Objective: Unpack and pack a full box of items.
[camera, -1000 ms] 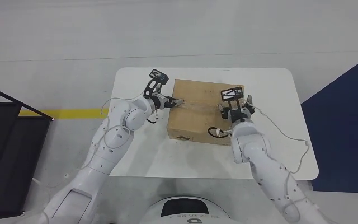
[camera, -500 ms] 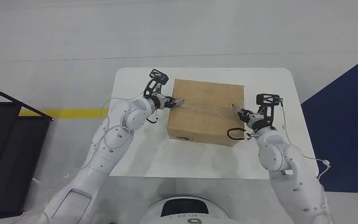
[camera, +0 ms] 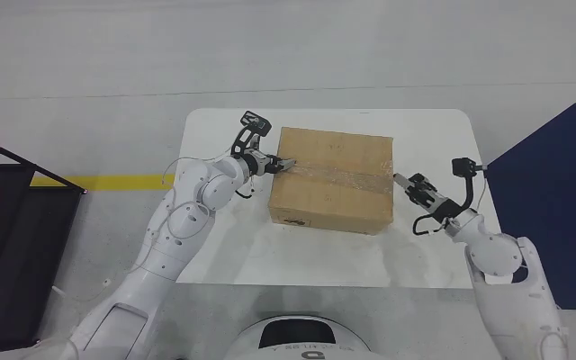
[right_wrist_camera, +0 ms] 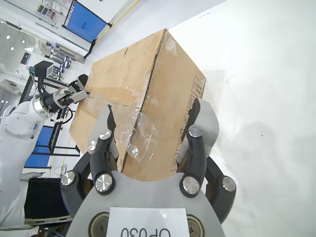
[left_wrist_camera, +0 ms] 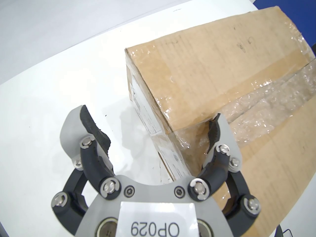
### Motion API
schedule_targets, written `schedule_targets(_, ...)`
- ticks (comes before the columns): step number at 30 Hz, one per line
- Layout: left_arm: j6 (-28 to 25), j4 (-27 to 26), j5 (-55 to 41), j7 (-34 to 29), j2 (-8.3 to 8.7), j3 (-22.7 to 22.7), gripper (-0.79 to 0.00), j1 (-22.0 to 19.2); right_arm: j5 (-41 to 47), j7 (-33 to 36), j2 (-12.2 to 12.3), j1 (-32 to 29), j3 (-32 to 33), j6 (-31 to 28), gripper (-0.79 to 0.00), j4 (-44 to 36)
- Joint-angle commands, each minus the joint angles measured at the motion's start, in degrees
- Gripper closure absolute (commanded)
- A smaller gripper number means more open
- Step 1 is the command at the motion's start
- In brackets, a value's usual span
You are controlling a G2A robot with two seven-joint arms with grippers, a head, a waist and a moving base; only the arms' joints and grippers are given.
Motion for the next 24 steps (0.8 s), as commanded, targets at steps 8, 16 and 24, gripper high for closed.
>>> schedule_targets(8,0.0,0.0,0.0,0.0,0.0,0.0,-0.785,0.0,0.4,1.7,0.4,-0.4,1.1,-2.5,0.0,-0.7)
schedule_targets(16,0.0,0.0,0.0,0.0,0.0,0.0,-0.785,0.0,-2.1,2.9,0.8,-0.3,2.1,0.0,0.0,-6.2)
schedule_targets(24,0.0,0.0,0.0,0.0,0.0,0.0,-0.785,0.0,-6.0,6.2,1.2,1.7,1.4,3.9,0.0,-12.4)
